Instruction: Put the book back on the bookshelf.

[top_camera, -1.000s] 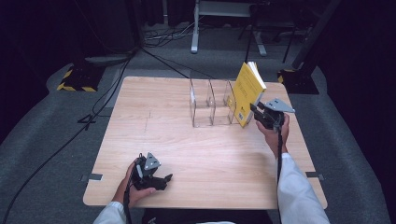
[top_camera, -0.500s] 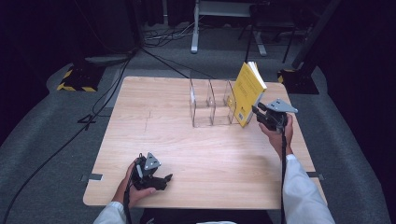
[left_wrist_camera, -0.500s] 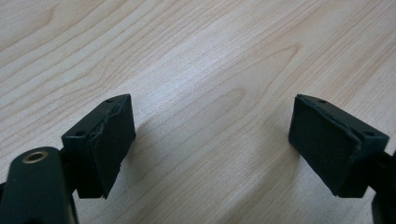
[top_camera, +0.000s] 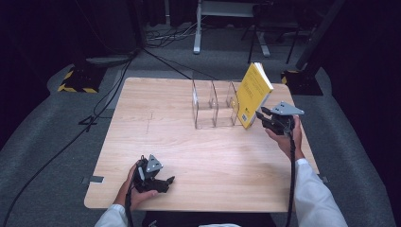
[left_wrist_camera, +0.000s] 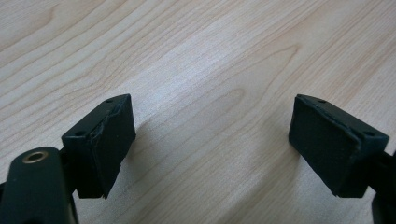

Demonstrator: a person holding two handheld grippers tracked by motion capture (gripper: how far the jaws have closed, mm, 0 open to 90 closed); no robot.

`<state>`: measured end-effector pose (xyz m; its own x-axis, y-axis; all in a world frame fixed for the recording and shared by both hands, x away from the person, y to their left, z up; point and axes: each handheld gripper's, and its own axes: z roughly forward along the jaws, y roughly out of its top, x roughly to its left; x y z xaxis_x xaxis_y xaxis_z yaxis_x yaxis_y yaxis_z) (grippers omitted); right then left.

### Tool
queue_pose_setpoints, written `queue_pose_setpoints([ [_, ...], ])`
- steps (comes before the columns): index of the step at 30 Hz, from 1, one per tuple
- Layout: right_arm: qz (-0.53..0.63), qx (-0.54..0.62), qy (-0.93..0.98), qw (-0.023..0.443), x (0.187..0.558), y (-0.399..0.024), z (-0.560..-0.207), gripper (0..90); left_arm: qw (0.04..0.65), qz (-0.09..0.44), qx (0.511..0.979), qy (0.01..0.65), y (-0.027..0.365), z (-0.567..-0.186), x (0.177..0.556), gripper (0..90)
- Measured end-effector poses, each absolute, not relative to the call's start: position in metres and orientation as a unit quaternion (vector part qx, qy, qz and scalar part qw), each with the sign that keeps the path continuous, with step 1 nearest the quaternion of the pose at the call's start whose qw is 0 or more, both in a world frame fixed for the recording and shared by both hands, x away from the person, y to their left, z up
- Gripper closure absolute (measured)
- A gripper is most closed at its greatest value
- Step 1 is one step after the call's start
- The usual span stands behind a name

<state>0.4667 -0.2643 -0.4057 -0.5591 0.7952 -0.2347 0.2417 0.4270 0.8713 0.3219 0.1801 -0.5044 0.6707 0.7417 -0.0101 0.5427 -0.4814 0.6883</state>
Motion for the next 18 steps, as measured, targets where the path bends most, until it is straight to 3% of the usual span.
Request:
queue_pose_setpoints([
  [18,0.408,0.312,0.812,0.276,0.445,-0.275,-0.397,52.8,0.341,0.146,0.848,0.379,0.18,-0.504,0.322,15.2],
])
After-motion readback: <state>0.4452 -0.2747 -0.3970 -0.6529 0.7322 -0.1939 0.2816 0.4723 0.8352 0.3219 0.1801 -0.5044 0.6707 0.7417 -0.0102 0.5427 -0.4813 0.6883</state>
